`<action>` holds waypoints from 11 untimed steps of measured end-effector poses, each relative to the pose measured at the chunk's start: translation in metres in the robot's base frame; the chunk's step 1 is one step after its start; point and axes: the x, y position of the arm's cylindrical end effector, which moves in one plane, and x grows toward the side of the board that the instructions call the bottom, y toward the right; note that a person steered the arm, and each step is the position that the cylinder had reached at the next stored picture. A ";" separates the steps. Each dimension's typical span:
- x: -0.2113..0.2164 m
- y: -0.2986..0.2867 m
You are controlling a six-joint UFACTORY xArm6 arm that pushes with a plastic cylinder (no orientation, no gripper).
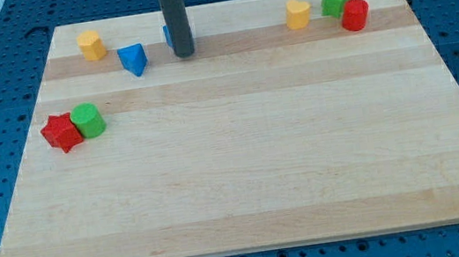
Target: Push the blue cube closer to the blue triangle
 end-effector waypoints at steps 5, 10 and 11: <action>-0.067 0.031; -0.037 -0.044; -0.078 -0.011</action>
